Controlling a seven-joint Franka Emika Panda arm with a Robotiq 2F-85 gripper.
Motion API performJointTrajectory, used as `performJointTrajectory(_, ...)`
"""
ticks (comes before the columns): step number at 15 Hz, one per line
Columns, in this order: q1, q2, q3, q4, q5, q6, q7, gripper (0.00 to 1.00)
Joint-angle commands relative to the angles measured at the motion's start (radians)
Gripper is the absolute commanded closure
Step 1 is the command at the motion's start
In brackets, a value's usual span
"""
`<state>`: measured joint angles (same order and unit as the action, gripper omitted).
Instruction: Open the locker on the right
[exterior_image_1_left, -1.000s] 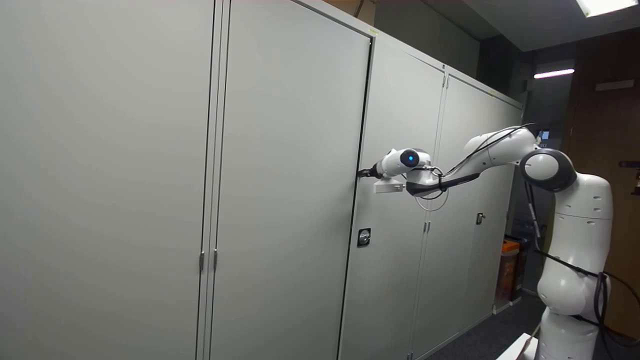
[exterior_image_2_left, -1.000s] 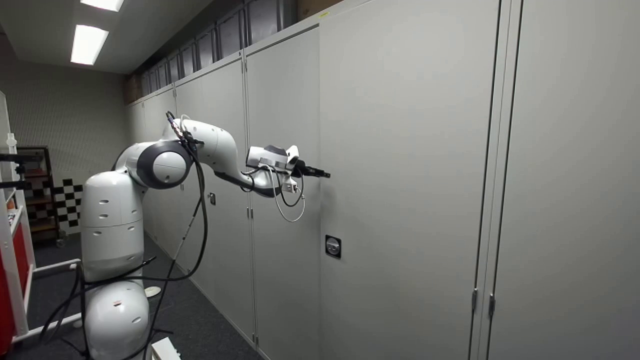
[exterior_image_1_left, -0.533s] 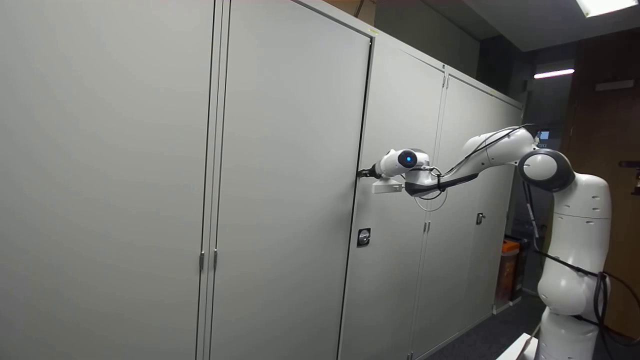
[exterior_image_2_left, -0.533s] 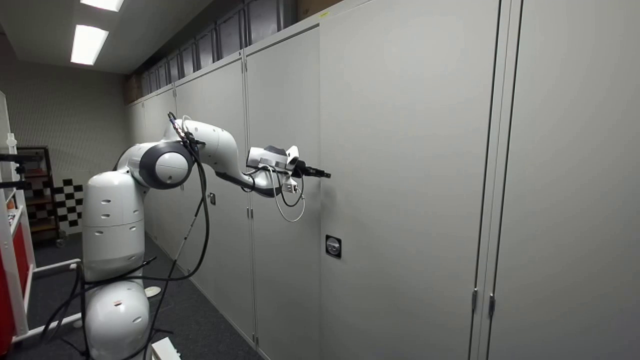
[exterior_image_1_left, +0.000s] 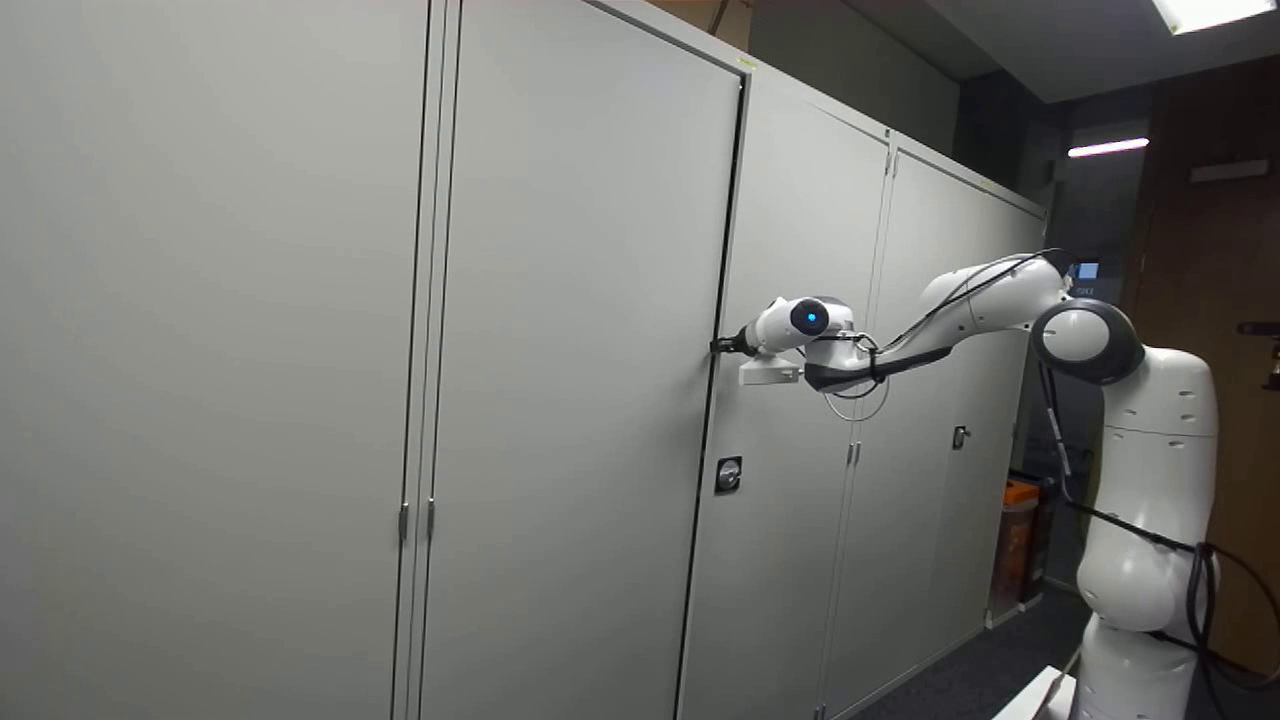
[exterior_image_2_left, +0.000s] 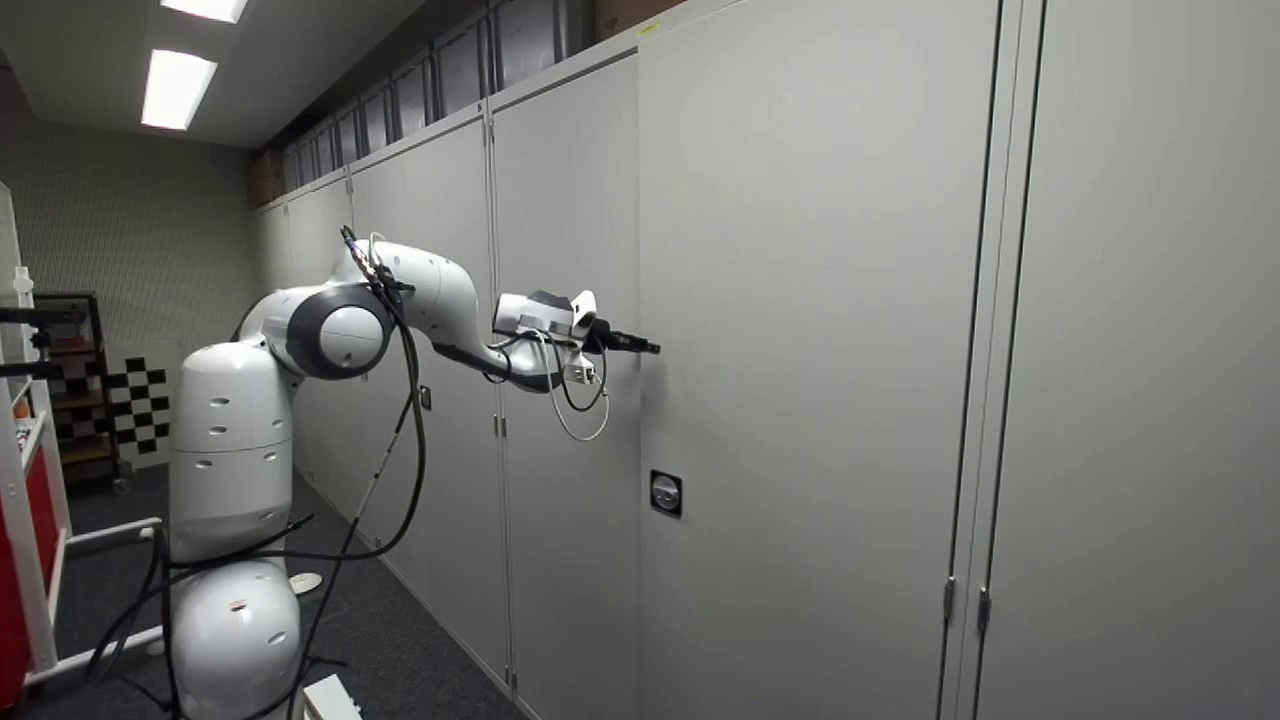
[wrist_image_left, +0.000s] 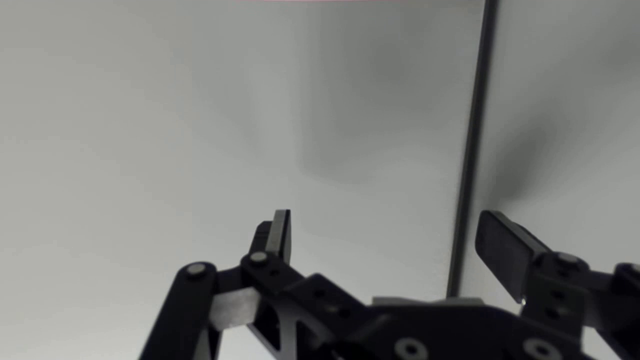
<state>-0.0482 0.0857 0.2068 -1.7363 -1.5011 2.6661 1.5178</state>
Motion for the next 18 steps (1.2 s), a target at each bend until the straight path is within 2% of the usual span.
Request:
performJointTrajectory(1,0.012,0.028,0.003,0.052,-0.049,-0.028,0.031,0.00)
performJointTrajectory(12,0.020,0.037,0.000,0.050,-0.053,-0.117,0.044,0.00)
performJointTrajectory(18,0.031,-0.005,0.003,-0.003,-0.019,-0.171,0.052,0.00)
